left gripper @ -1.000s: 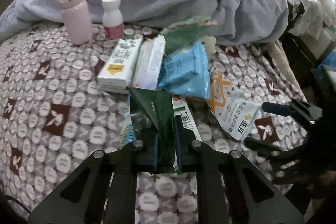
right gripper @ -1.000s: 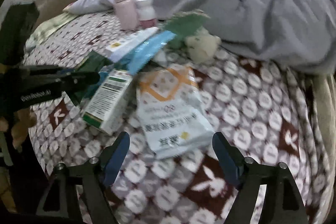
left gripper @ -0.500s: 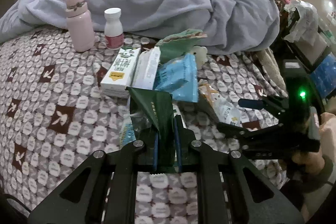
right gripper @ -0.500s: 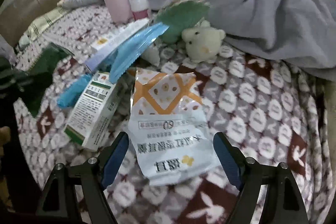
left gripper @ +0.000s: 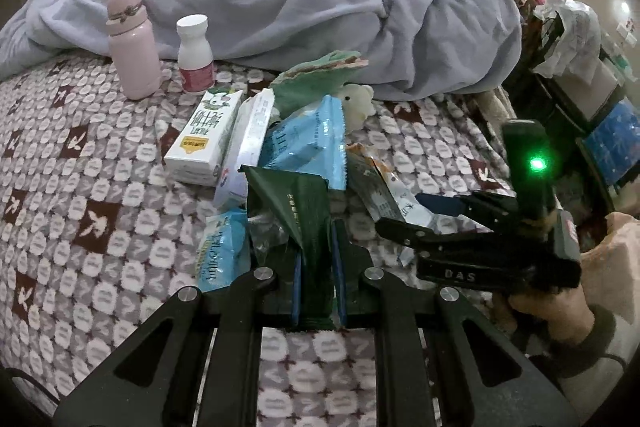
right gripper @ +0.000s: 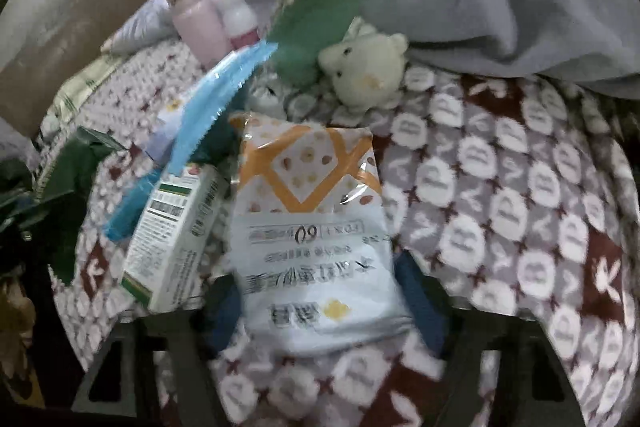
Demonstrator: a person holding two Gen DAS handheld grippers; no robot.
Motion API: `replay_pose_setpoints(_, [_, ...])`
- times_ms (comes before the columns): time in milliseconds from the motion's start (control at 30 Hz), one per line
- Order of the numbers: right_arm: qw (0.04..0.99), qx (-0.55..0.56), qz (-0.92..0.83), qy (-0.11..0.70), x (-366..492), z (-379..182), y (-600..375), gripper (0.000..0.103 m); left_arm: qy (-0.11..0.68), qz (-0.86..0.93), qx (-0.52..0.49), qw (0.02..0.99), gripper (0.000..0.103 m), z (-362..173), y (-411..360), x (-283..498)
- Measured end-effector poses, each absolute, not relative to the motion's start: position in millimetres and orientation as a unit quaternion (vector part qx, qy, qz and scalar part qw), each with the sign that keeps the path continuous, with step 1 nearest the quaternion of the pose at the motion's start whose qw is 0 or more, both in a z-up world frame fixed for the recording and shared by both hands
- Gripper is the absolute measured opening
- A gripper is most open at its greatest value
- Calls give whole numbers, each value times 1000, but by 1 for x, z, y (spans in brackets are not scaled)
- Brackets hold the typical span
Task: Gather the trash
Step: 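Grasp the dark green packet with the left tool while the right tool grasps the white-orange snack bag, then carry both items over the white bucket and open both tools to drop them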
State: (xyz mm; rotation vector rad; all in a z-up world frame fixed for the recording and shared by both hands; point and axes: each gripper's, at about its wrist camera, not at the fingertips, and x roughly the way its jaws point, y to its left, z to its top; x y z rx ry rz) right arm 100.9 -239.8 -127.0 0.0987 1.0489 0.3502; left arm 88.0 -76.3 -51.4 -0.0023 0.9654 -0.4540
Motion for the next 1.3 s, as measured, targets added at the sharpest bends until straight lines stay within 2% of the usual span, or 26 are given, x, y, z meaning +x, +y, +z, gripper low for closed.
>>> replay_pose_setpoints(233, [878, 1, 131, 460, 56, -92, -259, 59, 455, -233, 4, 860, 11, -46, -102, 77])
replay_pose_setpoints(467, [892, 25, 91, 442, 15, -63, -300, 59, 446, -262, 9, 856, 11, -37, -141, 58])
replay_pose_setpoints(1300, [901, 65, -79, 422, -90, -42, -463, 60, 427, -384, 68, 816, 11, -19, -316, -1])
